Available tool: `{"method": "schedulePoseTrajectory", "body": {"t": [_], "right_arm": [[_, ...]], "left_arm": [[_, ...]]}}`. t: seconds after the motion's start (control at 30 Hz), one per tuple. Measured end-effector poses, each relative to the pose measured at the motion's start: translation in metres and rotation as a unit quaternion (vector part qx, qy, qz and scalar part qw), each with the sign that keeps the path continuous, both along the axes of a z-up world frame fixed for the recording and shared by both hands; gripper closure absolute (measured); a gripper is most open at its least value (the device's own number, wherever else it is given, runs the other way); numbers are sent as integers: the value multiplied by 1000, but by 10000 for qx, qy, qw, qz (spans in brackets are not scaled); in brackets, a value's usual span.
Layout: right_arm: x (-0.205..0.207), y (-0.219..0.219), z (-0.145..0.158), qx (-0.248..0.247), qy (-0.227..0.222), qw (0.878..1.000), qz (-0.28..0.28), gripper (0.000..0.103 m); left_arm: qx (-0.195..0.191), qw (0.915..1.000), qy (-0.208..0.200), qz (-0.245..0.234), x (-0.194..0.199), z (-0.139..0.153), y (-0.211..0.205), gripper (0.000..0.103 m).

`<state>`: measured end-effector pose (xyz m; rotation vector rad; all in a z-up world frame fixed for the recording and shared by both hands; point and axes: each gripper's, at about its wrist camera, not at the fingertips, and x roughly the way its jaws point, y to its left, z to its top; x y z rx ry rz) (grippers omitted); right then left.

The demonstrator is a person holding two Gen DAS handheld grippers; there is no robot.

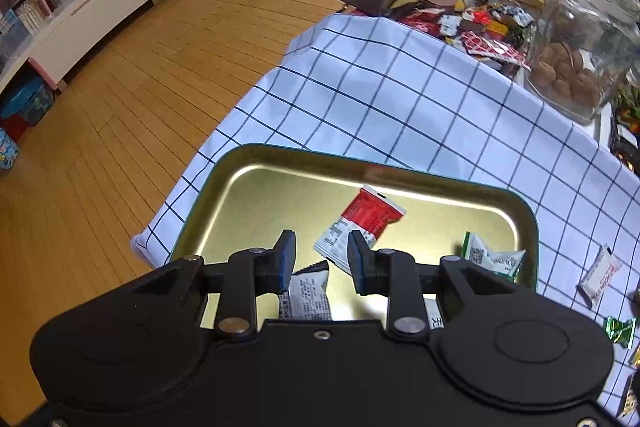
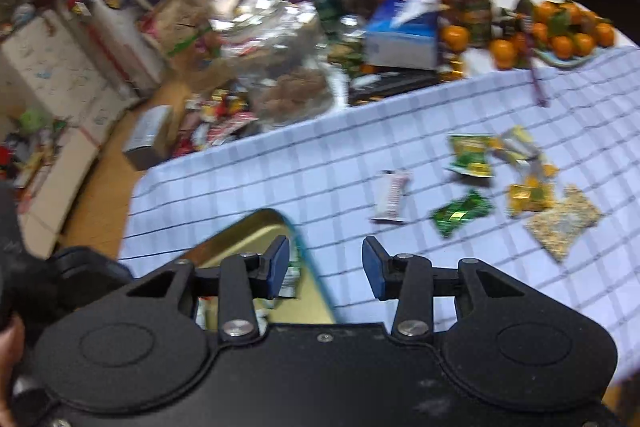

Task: Organize snacks
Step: 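Withdraw both open tools from the gold tray, then move both open tools over the loose packets on the tablecloth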

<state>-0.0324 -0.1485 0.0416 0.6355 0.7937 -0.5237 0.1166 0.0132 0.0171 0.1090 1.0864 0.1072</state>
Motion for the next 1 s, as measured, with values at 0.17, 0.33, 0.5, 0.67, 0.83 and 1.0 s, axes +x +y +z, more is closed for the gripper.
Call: {"method": "schedulePoseTrajectory", "body": {"t": [0.17,0.33,0.5,0.67,0.83,1.0], "right_arm": [[-19,-26,21,113,-55,9994,-318,56],[-33,-56,5,-278,426,9965,-663,52],[-56,-105,-32,18,863,9870,-1353,52],[-81,-145,-56,208,1098,9749,-1926,52],[-96,-172,-73,426,1160,9649,-2316,52],[-96,-185,-80,560,975,9655,-2351,52]], "left_arm": [[339,9982,-108,-493,-22,7,-27,65],[746,9927,79,-941,-61,39,-60,58],[-134,9822,874,-1655,-112,81,-87,58],[-899,9593,1284,-2349,-155,127,-108,58],[-946,9547,976,-2646,-175,165,-121,58],[-1014,9503,724,-2853,-184,186,-130,58]]}}
